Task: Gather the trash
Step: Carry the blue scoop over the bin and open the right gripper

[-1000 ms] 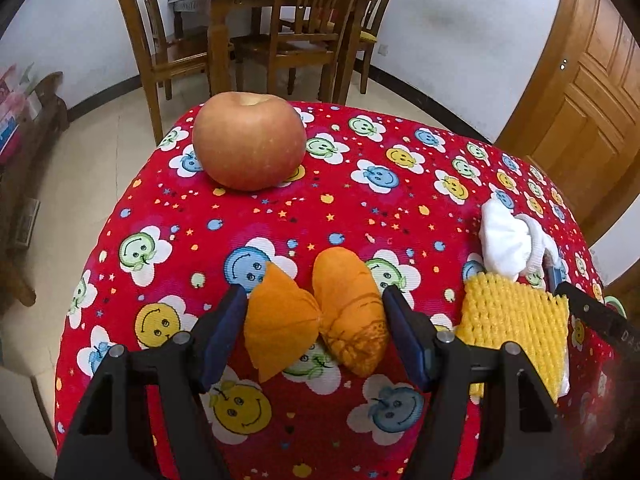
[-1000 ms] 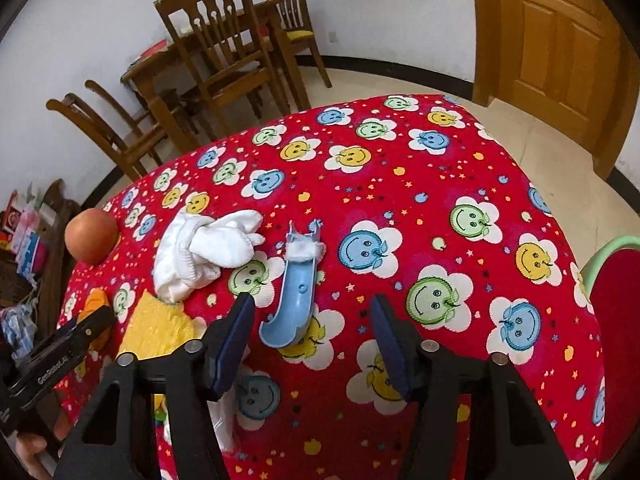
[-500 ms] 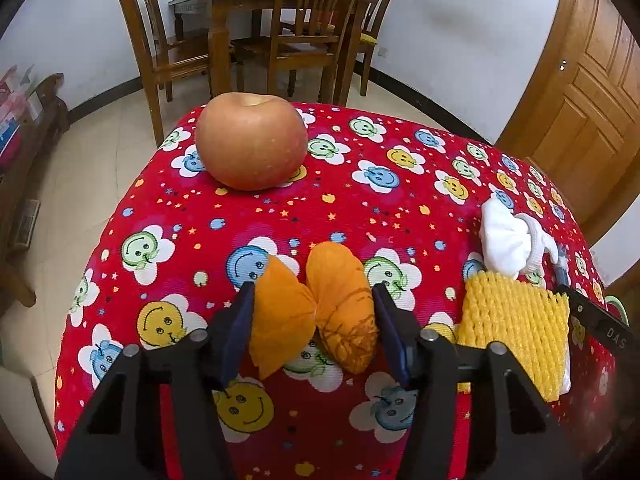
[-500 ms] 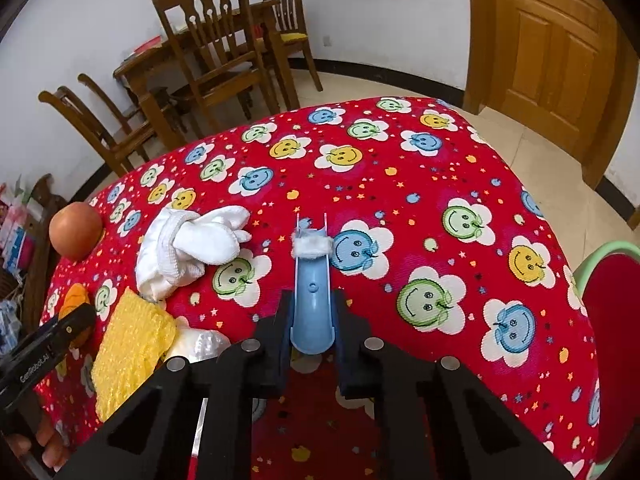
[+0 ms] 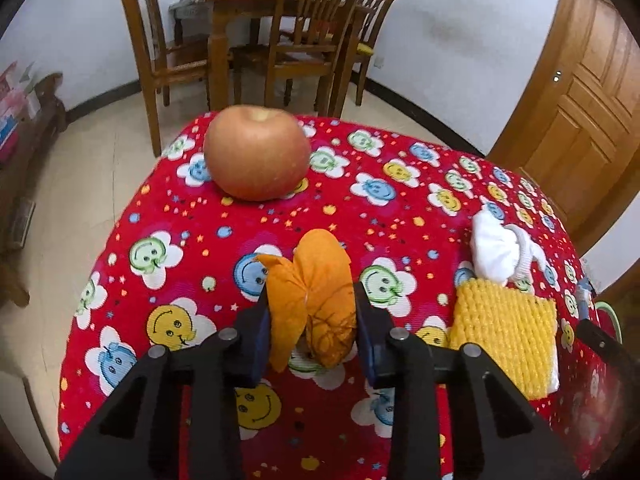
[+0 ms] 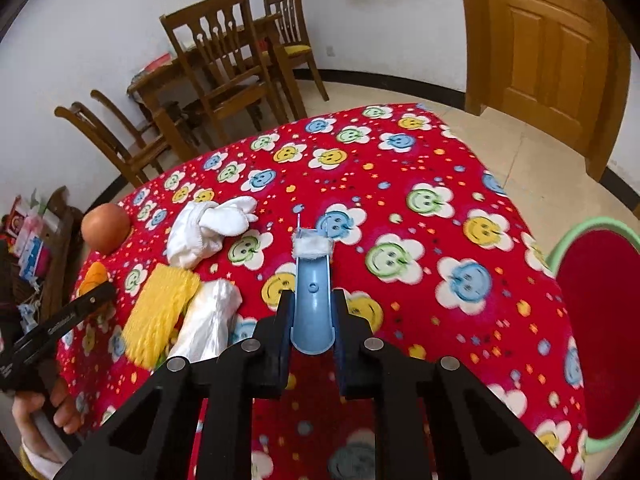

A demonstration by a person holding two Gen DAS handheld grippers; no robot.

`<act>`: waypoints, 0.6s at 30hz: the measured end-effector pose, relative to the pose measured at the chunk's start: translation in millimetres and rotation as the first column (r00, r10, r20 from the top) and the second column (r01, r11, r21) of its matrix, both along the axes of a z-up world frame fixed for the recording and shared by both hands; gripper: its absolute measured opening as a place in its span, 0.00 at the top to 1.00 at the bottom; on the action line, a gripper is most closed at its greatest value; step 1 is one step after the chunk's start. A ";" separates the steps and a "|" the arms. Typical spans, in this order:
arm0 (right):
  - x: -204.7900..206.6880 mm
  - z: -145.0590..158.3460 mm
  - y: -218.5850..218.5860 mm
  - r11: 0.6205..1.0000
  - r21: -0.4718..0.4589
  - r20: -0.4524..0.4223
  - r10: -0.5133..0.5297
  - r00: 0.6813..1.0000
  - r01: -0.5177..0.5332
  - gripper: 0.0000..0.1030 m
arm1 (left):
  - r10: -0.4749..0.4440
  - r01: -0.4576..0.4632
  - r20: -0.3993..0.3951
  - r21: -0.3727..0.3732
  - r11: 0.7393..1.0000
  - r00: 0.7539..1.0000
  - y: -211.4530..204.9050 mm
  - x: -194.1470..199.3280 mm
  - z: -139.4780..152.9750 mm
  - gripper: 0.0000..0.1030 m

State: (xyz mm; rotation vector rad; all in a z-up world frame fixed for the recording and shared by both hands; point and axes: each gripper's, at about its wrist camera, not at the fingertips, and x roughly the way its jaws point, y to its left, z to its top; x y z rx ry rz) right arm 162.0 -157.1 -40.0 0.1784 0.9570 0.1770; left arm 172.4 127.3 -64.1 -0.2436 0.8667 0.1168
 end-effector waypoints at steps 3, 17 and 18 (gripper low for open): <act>-13.5 6.0 -8.0 1.000 0.022 0.011 -0.012 1.000 0.012 0.84 | -0.021 0.021 0.017 -0.012 1.000 1.000 -5.1 -4.4 6.0 0.65; -75.1 22.4 -54.2 0.992 0.080 0.032 -0.102 0.994 0.099 0.84 | -0.187 0.187 0.073 0.011 0.982 0.980 -58.3 -29.0 46.2 0.65; -79.4 24.7 -57.9 0.991 0.080 0.039 -0.111 0.993 0.108 0.84 | -0.200 0.200 0.074 0.008 0.980 0.977 -62.7 -31.0 48.1 0.65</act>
